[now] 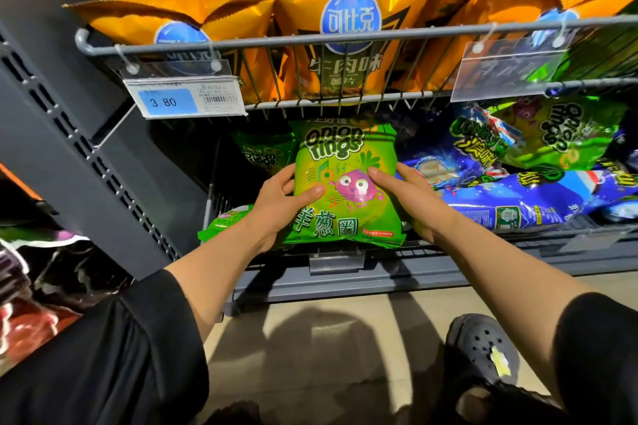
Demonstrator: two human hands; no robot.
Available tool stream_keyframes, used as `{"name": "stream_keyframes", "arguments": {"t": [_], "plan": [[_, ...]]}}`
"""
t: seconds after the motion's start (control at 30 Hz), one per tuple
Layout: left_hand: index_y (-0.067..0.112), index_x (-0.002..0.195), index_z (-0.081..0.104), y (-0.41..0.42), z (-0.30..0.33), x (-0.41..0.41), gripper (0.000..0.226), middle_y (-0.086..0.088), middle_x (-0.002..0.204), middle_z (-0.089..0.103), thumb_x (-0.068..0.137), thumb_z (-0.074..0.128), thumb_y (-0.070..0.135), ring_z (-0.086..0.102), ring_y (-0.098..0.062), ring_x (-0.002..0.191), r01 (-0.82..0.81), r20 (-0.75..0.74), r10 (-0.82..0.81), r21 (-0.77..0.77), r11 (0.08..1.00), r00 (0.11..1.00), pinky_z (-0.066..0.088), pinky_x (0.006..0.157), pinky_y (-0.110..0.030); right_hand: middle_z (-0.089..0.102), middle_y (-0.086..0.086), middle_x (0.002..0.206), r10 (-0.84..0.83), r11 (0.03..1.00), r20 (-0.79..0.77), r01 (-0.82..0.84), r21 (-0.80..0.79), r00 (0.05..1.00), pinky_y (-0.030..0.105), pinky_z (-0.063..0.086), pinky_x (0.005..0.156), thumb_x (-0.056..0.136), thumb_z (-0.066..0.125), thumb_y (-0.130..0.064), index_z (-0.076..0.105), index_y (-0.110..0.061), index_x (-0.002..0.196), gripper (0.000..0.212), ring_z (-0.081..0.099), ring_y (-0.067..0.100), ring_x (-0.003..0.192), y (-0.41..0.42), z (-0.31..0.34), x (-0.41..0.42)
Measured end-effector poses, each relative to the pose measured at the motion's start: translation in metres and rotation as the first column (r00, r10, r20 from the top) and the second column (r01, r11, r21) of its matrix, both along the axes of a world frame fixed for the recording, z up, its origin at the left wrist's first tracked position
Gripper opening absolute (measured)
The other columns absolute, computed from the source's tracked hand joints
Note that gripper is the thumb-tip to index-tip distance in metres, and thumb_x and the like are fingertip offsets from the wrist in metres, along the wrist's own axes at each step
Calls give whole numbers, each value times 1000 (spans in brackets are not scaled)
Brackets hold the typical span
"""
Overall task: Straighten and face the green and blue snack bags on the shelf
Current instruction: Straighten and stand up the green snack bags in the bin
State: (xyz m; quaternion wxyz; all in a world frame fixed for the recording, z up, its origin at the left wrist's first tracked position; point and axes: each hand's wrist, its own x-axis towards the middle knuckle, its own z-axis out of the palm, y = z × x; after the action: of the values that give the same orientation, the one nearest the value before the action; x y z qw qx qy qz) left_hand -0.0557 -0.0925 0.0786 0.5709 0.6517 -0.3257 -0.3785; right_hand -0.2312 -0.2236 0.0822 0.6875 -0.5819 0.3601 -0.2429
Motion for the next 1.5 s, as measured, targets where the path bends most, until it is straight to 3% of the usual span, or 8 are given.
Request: {"name": "stream_keyframes", "arguments": {"t": [0.33, 0.47, 0.67, 0.8, 0.93, 1.1, 1.33, 1.5], "plan": [[7, 137, 45, 7, 16, 27, 58, -3, 128, 58, 84, 64, -8, 66, 5, 85, -47, 98, 54, -73, 996, 994, 54, 67, -14, 72, 6, 83, -120, 993, 148, 118, 22, 982, 32, 59, 60, 73, 69, 12, 64, -9, 94, 29, 70, 16, 63, -4, 9, 59], [8, 145, 34, -4, 15, 49, 69, -7, 142, 46, 85, 63, -8, 54, -14, 120, -42, 183, 46, -24, 999, 982, 49, 92, -21, 73, 1, 71, -162, 986, 166, 153, 64, 973, 28, 57, 57, 71, 68, 16, 63, -11, 87, 31, 69, 14, 58, -10, 5, 78], [12, 153, 16, 34, -16, 90, 127, -5, 153, 33, 54, 92, 39, 32, -20, 141, 62, 603, -380, 480, 875, 701, 24, 117, -29, 70, -3, 57, -282, 959, 183, 274, 70, 942, 26, 55, 54, 70, 60, 21, 64, -4, 84, 29, 65, 12, 50, -27, -4, 97], [24, 147, 35, 51, -37, 106, 89, -3, 144, 46, 73, 79, 44, 44, -23, 132, -21, 681, -620, 680, 733, 390, 36, 108, -35, 67, -5, 67, -410, 910, 200, 414, 25, 890, 18, 55, 55, 75, 50, 23, 64, -13, 78, 39, 60, 0, 48, -29, -3, 108], [25, 123, 60, 45, -22, 120, 38, -9, 117, 68, 86, 66, 30, 61, -33, 110, -168, 838, -270, 387, 906, 475, 49, 90, -44, 69, 11, 91, -473, 870, 225, 491, -32, 852, 30, 58, 75, 79, 53, 17, 65, 4, 108, 35, 63, 8, 64, -33, -4, 115], [28, 111, 63, 42, -5, 123, 37, -4, 103, 72, 80, 50, 44, 66, -29, 98, -149, 800, -113, 245, 958, 589, 52, 84, -43, 69, -1, 78, -475, 868, 242, 495, -27, 846, 25, 58, 66, 79, 50, 18, 64, 6, 108, 34, 64, 7, 59, -30, 0, 120], [18, 126, 60, 45, -14, 112, 36, -11, 118, 62, 90, 57, 18, 59, -35, 109, -181, 897, -281, 356, 917, 340, 50, 87, -46, 69, 0, 73, -227, 959, -71, 210, -192, 971, 17, 55, 54, 73, 56, 24, 60, -2, 91, 32, 62, -3, 51, -15, -35, 114], [19, 120, 63, 41, -18, 98, 35, -12, 106, 66, 85, 59, 15, 57, -35, 104, -157, 918, -292, 341, 927, 268, 49, 84, -42, 67, 15, 92, -95, 955, -250, 17, -295, 964, 40, 50, 92, 81, 52, 6, 51, -15, 76, 21, 62, 21, 85, -18, -61, 120]]}}
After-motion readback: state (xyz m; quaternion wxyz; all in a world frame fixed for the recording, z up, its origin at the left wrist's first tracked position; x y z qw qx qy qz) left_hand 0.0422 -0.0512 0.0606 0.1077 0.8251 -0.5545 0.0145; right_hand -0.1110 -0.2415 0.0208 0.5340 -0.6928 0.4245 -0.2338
